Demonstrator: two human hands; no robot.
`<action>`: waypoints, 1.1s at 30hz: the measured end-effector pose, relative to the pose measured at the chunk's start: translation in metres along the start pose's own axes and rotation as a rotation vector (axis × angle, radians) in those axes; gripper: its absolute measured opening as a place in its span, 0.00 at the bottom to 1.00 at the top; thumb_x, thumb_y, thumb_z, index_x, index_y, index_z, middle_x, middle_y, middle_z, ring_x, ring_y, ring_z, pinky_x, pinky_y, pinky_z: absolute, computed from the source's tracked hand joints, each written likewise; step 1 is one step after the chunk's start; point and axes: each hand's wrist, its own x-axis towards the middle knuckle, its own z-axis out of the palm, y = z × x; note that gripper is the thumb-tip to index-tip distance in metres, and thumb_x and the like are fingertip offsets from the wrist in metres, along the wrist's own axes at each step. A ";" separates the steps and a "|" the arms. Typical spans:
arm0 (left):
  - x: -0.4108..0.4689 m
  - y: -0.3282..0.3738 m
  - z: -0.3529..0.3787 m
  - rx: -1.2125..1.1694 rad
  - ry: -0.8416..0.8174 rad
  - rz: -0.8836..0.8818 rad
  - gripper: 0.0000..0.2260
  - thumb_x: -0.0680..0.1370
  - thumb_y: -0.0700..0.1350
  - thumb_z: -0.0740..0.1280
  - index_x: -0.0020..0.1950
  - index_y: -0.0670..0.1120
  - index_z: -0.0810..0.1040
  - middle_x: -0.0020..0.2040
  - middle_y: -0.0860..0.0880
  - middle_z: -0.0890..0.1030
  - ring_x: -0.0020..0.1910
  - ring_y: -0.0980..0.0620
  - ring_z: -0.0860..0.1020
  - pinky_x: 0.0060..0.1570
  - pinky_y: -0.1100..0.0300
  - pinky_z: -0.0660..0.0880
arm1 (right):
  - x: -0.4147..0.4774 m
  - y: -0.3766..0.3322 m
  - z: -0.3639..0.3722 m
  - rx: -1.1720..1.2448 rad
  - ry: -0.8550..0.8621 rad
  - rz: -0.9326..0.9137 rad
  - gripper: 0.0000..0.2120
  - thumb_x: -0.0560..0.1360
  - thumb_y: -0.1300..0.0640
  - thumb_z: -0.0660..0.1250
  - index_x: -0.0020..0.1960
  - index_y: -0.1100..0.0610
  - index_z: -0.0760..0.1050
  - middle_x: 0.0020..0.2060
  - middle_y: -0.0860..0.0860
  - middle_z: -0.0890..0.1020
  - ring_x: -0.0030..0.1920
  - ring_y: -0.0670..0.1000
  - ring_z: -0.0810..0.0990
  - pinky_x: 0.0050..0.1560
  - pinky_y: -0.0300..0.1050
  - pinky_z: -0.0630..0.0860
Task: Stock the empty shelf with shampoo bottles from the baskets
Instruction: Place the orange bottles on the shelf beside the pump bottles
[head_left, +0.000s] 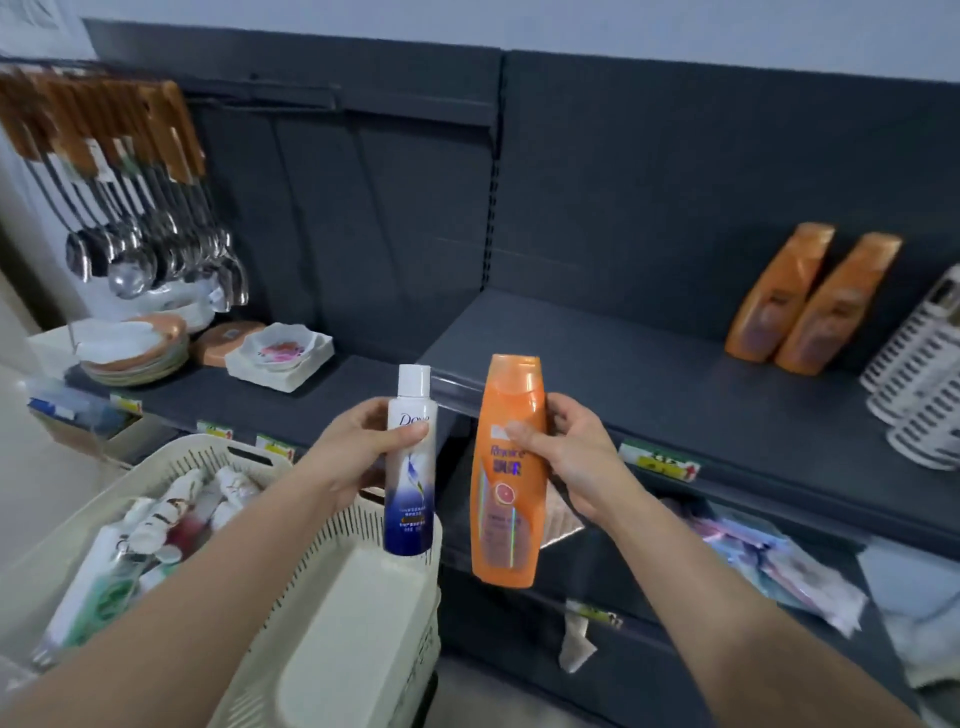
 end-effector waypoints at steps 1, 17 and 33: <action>0.002 0.007 0.014 0.002 -0.017 0.011 0.22 0.59 0.49 0.78 0.52 0.49 0.81 0.45 0.49 0.86 0.40 0.47 0.84 0.40 0.49 0.80 | -0.003 -0.005 -0.012 -0.016 0.019 -0.018 0.18 0.72 0.59 0.75 0.59 0.51 0.74 0.55 0.51 0.83 0.53 0.52 0.84 0.54 0.53 0.82; 0.114 0.101 0.189 0.026 -0.342 0.203 0.17 0.69 0.37 0.75 0.55 0.47 0.79 0.47 0.52 0.84 0.44 0.52 0.82 0.38 0.56 0.78 | 0.042 -0.070 -0.177 -0.050 0.382 -0.280 0.19 0.71 0.62 0.75 0.60 0.54 0.75 0.55 0.52 0.83 0.56 0.51 0.83 0.59 0.53 0.79; 0.227 0.109 0.337 0.084 -0.383 0.235 0.21 0.65 0.33 0.78 0.53 0.49 0.79 0.49 0.51 0.84 0.50 0.49 0.82 0.51 0.53 0.78 | 0.090 -0.052 -0.331 -0.181 0.620 -0.322 0.26 0.72 0.63 0.74 0.68 0.58 0.71 0.59 0.52 0.82 0.59 0.52 0.81 0.62 0.60 0.77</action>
